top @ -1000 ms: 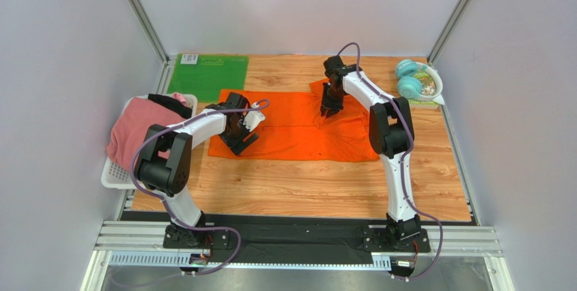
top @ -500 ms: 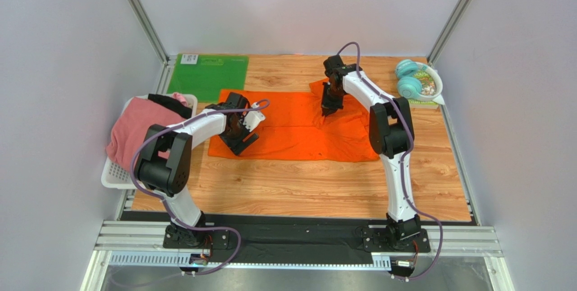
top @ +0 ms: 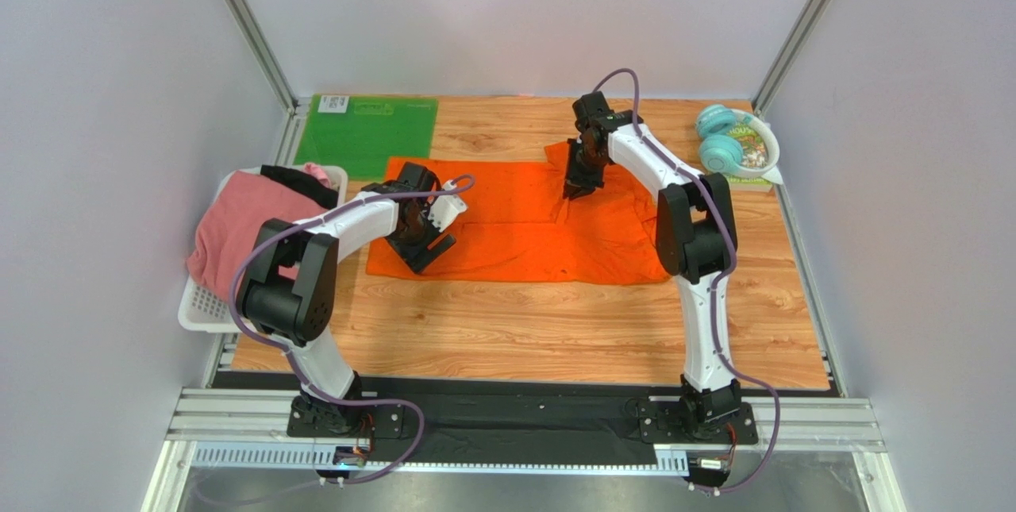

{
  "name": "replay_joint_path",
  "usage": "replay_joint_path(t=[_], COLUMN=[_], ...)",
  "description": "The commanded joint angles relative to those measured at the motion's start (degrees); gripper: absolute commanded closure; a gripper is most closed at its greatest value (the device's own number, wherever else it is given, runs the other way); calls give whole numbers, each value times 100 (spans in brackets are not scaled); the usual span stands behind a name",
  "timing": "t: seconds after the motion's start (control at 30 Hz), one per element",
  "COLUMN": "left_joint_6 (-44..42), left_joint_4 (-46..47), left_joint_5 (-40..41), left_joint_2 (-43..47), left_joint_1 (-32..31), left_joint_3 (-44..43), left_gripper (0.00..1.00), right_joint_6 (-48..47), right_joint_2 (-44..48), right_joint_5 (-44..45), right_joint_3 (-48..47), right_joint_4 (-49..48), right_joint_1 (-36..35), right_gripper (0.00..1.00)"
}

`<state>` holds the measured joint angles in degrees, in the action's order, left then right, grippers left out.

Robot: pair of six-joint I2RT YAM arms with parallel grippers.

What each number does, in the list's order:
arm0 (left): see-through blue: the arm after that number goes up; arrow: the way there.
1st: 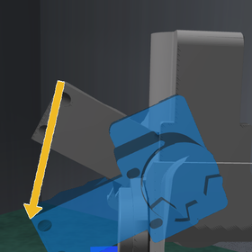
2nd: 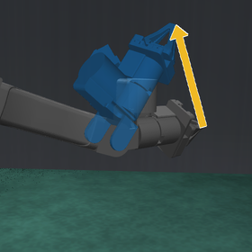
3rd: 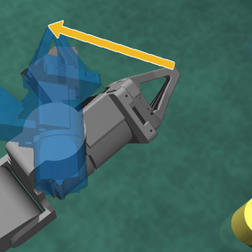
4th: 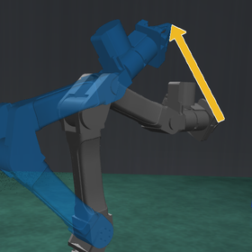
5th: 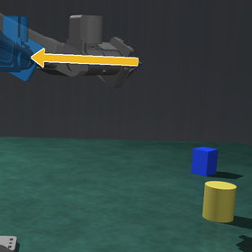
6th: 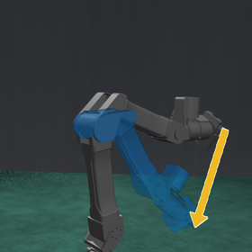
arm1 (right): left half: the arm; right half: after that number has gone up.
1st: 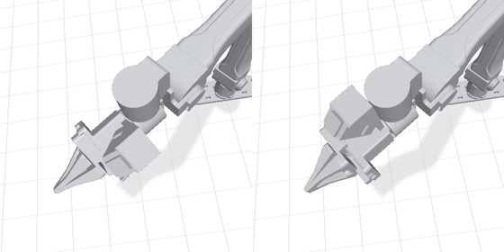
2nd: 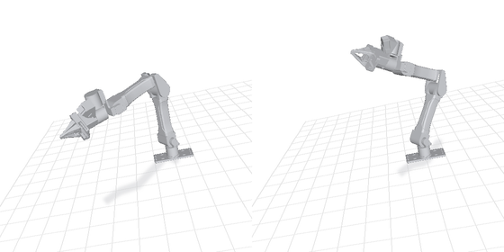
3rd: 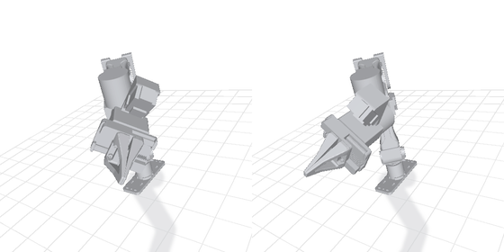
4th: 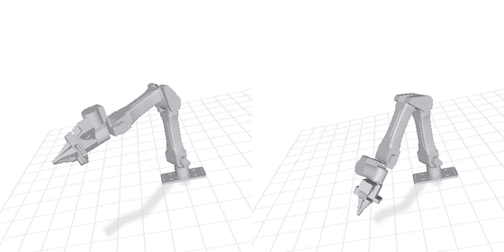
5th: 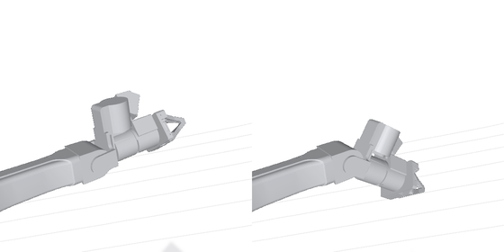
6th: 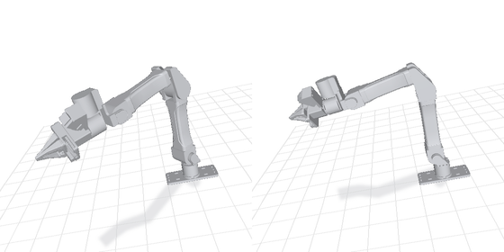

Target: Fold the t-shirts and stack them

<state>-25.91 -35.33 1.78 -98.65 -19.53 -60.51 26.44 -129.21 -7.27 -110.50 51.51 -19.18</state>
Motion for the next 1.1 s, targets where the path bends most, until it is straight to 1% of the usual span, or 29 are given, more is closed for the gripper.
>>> replay_joint_path(t=[0.0,0.07,0.1,0.13,0.27,0.33,0.4,0.43,0.5,0.53,0.57,0.6,0.63,0.67,0.7,0.73,0.77,0.9,1.07], left_joint_6=[-37,-28,-45,-37,-46,-37,-37,-45,-45,-28,-11,-10,-2,-2,-2,-2,-10,-28,-28], left_joint_4=[-176,-185,-202,-202,-211,-228,-246,-246,-237,-237,-246,-237,-237,-246,-246,-237,-246,-237,-237], left_joint_5=[-46,-64,-64,-64,-64,-64,-73,-81,-108,-108,-108,-117,-125,-125,-134,-134,-134,-82,-81], left_joint_2=[127,153,153,162,144,153,162,171,153,136,127,101,92,92,118,127,136,153,144], left_joint_1=[-33,-33,-33,-33,-33,-33,-33,-33,-33,-33,-33,-33,-33,-33,-33,-33,-33,-33,-33], left_joint_3=[92,83,83,83,75,75,57,57,57,48,39,31,31,31,31,39,48,66,66], left_gripper=[19,19,19,19,20,20,20,20,20,20,20,20,20,20,20,20,20,20,20], right_joint_6=[-86,-139,-147,-174,-192,-165,-130,-121,-60,-25,71,281,431,589,913,1046,1152,1609,1786], right_joint_2=[10,-130,-175,-201,-105,114,307,552,817,1079,1238,1353,1502,1539,1556,1530,1460,1135,775], right_joint_5=[-196,-231,-214,-188,-47,-55,-178,-213,-380,-502,-974,-1274,-1590,-2194,-2470,-2681,-3005,-3693,-3800], right_joint_3=[-50,-129,-191,-287,-472,-464,-315,-227,150,299,771,958,1186,1380,1730,1855,1943,2243,2156], right_joint_4=[-220,-133,-89,-18,88,96,88,44,-61,-305,-525,-745,-1200,-1448,-1694,-2079,-2240,-2873,-3050], right_joint_1=[20,28,37,72,195,309,380,397,397,415,432,511,555,590,652,678,696,688,696], right_gripper=[65,57,48,46,45,45,46,46,46,46,46,47,47,47,47,47,48,48,48])
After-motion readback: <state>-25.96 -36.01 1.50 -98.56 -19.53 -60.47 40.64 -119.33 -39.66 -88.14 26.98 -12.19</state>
